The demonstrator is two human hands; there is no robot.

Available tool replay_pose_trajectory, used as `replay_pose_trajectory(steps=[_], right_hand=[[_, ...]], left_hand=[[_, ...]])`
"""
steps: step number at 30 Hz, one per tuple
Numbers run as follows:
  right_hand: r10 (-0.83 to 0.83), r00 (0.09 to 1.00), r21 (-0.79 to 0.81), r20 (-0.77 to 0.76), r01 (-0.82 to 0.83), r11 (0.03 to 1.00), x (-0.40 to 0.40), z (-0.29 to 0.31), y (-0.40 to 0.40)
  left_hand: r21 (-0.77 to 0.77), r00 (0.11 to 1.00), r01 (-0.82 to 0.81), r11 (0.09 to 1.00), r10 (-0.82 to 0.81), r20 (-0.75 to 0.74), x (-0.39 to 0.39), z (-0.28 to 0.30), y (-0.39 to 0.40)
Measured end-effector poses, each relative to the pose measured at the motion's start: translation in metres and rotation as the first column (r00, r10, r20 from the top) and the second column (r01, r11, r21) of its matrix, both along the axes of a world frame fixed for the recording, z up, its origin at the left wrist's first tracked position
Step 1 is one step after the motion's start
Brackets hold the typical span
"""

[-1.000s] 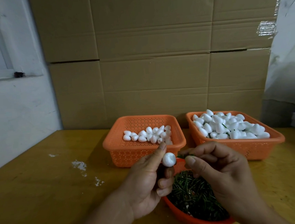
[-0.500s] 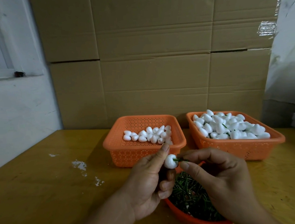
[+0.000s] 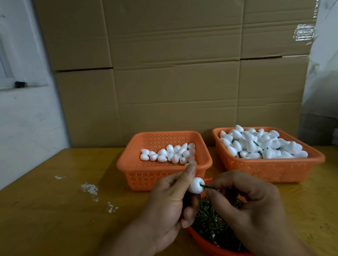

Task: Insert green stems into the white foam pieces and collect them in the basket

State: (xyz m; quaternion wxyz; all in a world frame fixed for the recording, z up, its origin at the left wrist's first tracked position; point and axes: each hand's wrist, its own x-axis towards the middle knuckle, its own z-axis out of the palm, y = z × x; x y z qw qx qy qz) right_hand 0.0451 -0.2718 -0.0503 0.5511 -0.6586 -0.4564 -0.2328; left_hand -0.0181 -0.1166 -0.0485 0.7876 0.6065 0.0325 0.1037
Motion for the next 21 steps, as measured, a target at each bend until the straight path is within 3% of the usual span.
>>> replay_pose_trajectory(steps=[9, 15, 21], right_hand=[[-0.035, 0.999, -0.037, 0.017, 0.036, 0.999, -0.0040, 0.0019, 0.0003], [-0.090, 0.995, -0.089, -0.036, 0.086, 0.992, -0.0038, 0.0004, 0.0005], [-0.059, 0.979, -0.037, -0.193, 0.053, 0.998, -0.0017, 0.0018, -0.0014]], left_hand=[[0.211, 0.977, -0.133, 0.968, 0.093, 0.191, -0.0009, -0.0013, -0.0037], [0.230, 0.955, -0.199, 0.953, 0.135, 0.266, -0.0004, -0.0007, -0.0025], [0.164, 0.958, -0.064, 0.984, 0.015, 0.285, 0.0006, -0.0006, 0.0012]])
